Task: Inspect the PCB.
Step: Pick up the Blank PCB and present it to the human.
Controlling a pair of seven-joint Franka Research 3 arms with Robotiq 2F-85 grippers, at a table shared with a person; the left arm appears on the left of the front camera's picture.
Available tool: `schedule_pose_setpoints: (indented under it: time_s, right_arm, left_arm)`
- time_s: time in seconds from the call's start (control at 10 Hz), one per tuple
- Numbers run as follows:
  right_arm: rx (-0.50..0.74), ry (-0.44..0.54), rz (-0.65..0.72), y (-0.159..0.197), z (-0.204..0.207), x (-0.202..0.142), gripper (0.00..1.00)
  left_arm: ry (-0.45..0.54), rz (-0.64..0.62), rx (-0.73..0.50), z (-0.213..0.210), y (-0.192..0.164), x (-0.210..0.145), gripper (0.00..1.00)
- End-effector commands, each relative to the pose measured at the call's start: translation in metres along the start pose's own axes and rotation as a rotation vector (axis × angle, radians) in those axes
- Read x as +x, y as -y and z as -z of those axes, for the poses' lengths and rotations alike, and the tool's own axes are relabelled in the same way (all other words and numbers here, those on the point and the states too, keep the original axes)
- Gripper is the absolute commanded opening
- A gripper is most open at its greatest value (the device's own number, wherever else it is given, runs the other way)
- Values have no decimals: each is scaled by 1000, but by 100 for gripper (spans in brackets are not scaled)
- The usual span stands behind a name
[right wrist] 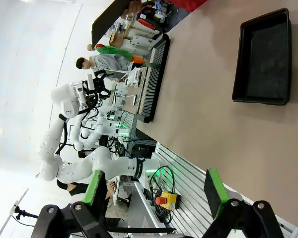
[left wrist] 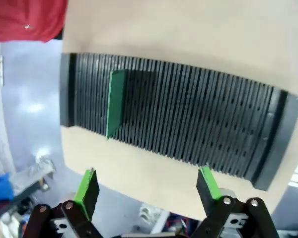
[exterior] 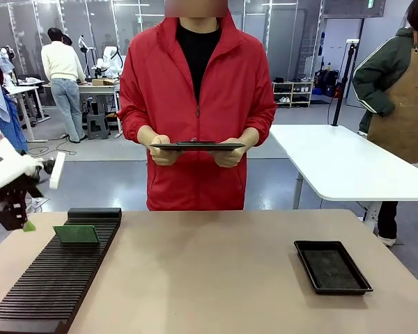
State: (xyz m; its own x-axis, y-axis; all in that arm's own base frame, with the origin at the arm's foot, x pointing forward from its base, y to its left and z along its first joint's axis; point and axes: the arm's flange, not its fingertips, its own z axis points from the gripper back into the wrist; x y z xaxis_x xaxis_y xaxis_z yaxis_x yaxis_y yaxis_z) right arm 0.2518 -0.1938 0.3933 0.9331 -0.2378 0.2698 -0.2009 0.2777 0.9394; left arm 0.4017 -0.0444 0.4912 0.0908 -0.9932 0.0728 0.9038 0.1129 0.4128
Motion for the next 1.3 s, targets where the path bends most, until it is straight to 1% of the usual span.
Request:
schedule_pose_setpoints:
  time_s: [0.0, 0.1, 0.2, 0.3, 0.4, 0.6, 0.7, 0.8, 0.9, 1.1, 1.2]
  right_arm:
    - [7, 2, -2, -1, -1, 0, 100]
    - [7, 2, -2, -1, -1, 0, 100]
    - [7, 2, -2, -1, -1, 0, 100]
    - [7, 2, -2, -1, -1, 0, 100]
    - [7, 2, -2, -1, -1, 0, 100]
    - [7, 2, -2, -1, -1, 0, 100]
    - [7, 2, -2, -1, -1, 0, 100]
    - [7, 2, -2, -1, -1, 0, 100]
    - [7, 2, -2, -1, -1, 0, 100]
    - [7, 2, -2, -1, -1, 0, 100]
    - [7, 2, -2, -1, -1, 0, 100]
  left_arm:
    - [46, 71, 34, 39, -14, -15, 100]
    - [31, 97, 52, 55, -21, -18, 100]
    - [9, 115, 36, 70, -29, -22, 100]
    - [25, 101, -5, 82, -39, -25, 100]
    - [16, 102, -1, 91, -45, -27, 100]
    - [38, 114, 6, 108, -51, -30, 100]
    - [6, 123, 7, 118, -56, -31, 100]
    - [20, 131, 9, 123, -61, -32, 100]
    - [-13, 124, 4, 131, -67, -32, 100]
    - [1, 112, -18, 147, -81, -32, 100]
    - [-11, 100, -29, 150, -81, -34, 100]
